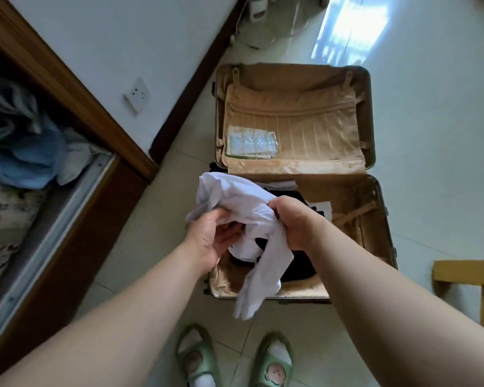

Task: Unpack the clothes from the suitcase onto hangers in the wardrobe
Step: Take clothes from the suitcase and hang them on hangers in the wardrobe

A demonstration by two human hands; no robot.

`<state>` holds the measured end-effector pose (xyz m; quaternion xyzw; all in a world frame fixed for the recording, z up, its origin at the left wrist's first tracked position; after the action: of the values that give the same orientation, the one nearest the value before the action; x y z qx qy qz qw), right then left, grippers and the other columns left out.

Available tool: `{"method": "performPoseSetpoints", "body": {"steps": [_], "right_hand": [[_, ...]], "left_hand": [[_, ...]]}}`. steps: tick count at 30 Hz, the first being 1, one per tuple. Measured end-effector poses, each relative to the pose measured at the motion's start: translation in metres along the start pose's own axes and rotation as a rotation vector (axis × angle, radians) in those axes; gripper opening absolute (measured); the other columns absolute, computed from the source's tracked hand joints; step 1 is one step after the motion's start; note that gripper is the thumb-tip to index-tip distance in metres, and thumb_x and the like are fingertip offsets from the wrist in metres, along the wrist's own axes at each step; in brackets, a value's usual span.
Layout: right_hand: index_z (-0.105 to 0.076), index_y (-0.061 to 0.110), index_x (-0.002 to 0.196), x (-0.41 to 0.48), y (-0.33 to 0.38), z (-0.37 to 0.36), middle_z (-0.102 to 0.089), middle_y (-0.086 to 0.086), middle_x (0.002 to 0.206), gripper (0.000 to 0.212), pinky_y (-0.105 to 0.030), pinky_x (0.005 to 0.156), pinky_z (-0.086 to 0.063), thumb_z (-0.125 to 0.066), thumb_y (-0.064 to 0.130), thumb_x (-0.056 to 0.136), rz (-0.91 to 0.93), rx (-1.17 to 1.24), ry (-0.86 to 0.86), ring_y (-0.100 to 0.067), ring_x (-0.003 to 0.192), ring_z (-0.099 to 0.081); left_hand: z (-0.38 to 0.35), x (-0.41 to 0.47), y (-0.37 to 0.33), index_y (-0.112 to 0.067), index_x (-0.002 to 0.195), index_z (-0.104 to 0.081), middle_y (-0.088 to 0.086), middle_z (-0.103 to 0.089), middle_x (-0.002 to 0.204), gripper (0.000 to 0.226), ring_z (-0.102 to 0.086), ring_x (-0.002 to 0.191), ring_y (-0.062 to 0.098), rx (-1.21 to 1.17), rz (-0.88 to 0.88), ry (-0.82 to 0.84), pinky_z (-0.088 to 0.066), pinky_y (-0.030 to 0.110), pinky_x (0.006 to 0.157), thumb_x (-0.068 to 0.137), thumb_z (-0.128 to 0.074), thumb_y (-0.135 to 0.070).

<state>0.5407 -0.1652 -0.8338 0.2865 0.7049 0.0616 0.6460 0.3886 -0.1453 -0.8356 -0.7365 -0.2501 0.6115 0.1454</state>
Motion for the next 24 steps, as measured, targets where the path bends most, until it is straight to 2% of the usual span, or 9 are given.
{"method": "performPoseSetpoints", "body": {"steps": [3, 4, 7, 10, 13, 14, 17, 19, 24], "right_hand": [[-0.062, 0.005, 0.073, -0.039, 0.043, -0.017, -0.062, -0.011, 0.061, 0.028, -0.030, 0.060, -0.047, -0.039, 0.010, 0.088, 0.036, -0.015, 0.034, -0.026, 0.059, -0.059], [-0.060, 0.006, 0.073, -0.054, 0.059, -0.023, -0.060, -0.010, 0.061, 0.026, -0.030, 0.060, -0.046, -0.039, 0.011, 0.088, 0.058, -0.015, 0.041, -0.025, 0.059, -0.058], [-0.059, 0.008, 0.073, -0.113, 0.107, -0.044, -0.058, -0.009, 0.063, 0.027, -0.028, 0.059, -0.045, -0.038, 0.014, 0.088, 0.142, 0.003, 0.084, -0.023, 0.058, -0.058], [-0.061, 0.005, 0.072, -0.172, 0.155, -0.065, -0.059, -0.009, 0.060, 0.030, -0.025, 0.054, -0.046, -0.036, 0.013, 0.088, 0.245, 0.011, 0.152, -0.022, 0.053, -0.058], [-0.060, 0.005, 0.077, -0.229, 0.198, -0.085, -0.058, -0.010, 0.064, 0.027, -0.025, 0.056, -0.044, -0.036, 0.013, 0.088, 0.325, 0.004, 0.194, -0.023, 0.057, -0.056], [-0.061, 0.005, 0.078, -0.244, 0.209, -0.090, -0.059, -0.010, 0.065, 0.028, -0.026, 0.057, -0.044, -0.037, 0.014, 0.089, 0.335, 0.001, 0.197, -0.023, 0.058, -0.057], [-0.065, 0.006, 0.084, -0.283, 0.238, -0.102, -0.063, -0.010, 0.068, 0.029, -0.030, 0.064, -0.047, -0.040, 0.018, 0.091, 0.369, -0.021, 0.151, -0.025, 0.063, -0.060], [-0.066, 0.007, 0.084, -0.305, 0.253, -0.108, -0.065, -0.009, 0.068, 0.027, -0.029, 0.065, -0.048, -0.043, 0.018, 0.090, 0.390, -0.036, 0.078, -0.025, 0.065, -0.061], [-0.051, 0.003, 0.078, -0.353, 0.276, -0.124, -0.053, -0.009, 0.061, 0.011, -0.030, 0.056, -0.046, -0.043, 0.007, 0.084, 0.421, -0.183, 0.050, -0.024, 0.058, -0.053]], "left_hand": [[0.007, -0.037, -0.035, -0.018, 0.087, -0.061, -0.001, -0.065, 0.072, 0.004, -0.057, 0.072, 0.015, 0.090, -0.057, -0.026, -0.046, 0.027, 0.069, 0.086, -0.064, -0.015], [0.013, -0.051, -0.045, -0.019, 0.093, -0.059, -0.003, -0.067, 0.072, 0.015, -0.057, 0.076, 0.016, 0.116, -0.076, -0.067, -0.045, 0.028, 0.072, 0.083, -0.069, -0.017], [0.030, -0.092, -0.076, -0.017, 0.138, -0.034, 0.006, -0.060, 0.116, 0.081, -0.055, 0.102, 0.023, 0.199, -0.108, -0.161, -0.045, 0.036, 0.090, 0.073, -0.081, -0.029], [0.031, -0.134, -0.112, -0.011, 0.131, -0.044, 0.008, -0.058, 0.119, 0.057, -0.056, 0.091, 0.020, 0.227, -0.133, -0.112, -0.044, 0.033, 0.082, 0.085, -0.070, -0.031], [0.022, -0.176, -0.161, -0.009, 0.093, -0.070, 0.019, -0.065, 0.101, 0.016, -0.061, 0.087, 0.029, 0.068, -0.178, -0.016, -0.047, 0.036, 0.084, 0.092, -0.061, -0.022], [0.019, -0.188, -0.177, -0.009, 0.085, -0.072, 0.023, -0.065, 0.098, 0.022, -0.061, 0.089, 0.032, 0.013, -0.208, 0.001, -0.047, 0.040, 0.090, 0.094, -0.056, -0.020], [0.004, -0.230, -0.235, -0.005, 0.115, -0.063, 0.018, -0.065, 0.117, 0.029, -0.060, 0.110, 0.036, -0.087, -0.368, -0.028, -0.042, 0.049, 0.104, 0.099, -0.047, -0.022], [-0.005, -0.272, -0.273, -0.004, 0.118, -0.062, 0.015, -0.068, 0.113, 0.034, -0.063, 0.108, 0.035, -0.069, -0.498, -0.082, -0.046, 0.049, 0.100, 0.097, -0.050, -0.028], [-0.026, -0.371, -0.348, -0.004, 0.090, -0.069, 0.012, -0.071, 0.085, 0.033, -0.067, 0.080, 0.028, 0.220, -0.808, -0.162, -0.053, 0.036, 0.074, 0.089, -0.056, -0.034]]}}
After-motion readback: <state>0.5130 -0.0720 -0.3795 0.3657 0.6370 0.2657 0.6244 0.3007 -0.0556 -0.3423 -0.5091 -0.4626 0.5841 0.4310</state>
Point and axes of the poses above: each hand's wrist, its own x-axis towards the middle knuckle, its own z-axis out of the back of the hand, y = z × x, the point moved 3 cm from there along x, towards the middle knuckle
